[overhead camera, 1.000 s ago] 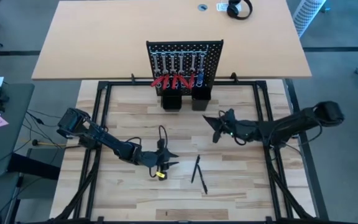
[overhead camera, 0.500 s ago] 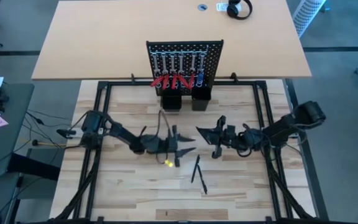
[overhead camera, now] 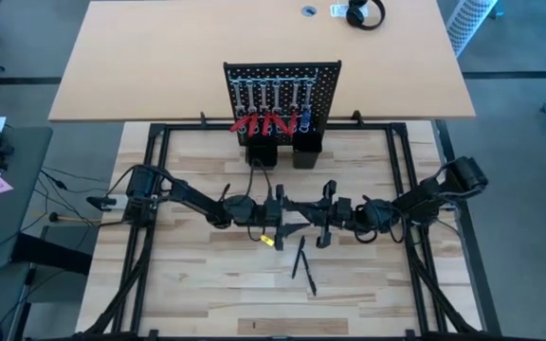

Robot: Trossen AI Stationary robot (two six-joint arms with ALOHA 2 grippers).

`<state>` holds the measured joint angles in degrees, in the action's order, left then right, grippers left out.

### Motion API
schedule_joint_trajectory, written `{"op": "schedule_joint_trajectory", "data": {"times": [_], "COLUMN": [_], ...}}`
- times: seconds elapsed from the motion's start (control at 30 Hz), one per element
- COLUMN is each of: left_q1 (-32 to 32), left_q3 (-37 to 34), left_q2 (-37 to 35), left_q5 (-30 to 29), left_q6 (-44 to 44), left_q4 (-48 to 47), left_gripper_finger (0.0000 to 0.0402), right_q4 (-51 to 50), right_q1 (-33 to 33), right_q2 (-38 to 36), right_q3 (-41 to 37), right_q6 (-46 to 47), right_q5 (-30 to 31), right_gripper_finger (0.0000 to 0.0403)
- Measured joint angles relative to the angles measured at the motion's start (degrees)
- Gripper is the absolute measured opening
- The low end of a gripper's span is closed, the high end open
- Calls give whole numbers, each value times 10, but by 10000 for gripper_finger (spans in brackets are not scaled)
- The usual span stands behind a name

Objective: Hang tools onto peg board
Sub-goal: Put the black pen into the black bin on the peg board

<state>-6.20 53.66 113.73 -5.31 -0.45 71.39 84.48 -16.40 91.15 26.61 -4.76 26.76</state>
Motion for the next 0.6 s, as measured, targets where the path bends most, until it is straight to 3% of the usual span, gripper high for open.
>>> {"op": "schedule_joint_trajectory", "data": {"times": [0.23,0.47,0.6], "left_q1": [0,-3,-10], "left_q3": [10,10,10], "left_q2": [0,-1,-9], "left_q5": [-17,-20,-69], "left_q6": [-22,-14,10], "left_q4": [15,-15,-69], "left_gripper_finger": [149,18,14], "right_q4": [0,-17,-40], "right_q1": [-1,-1,-3], "right_q2": [0,0,-2], "right_q3": [0,0,-1], "right_q6": [2,0,-16], "right_q5": [0,-1,3], "right_gripper_finger": [13,16,35]}}
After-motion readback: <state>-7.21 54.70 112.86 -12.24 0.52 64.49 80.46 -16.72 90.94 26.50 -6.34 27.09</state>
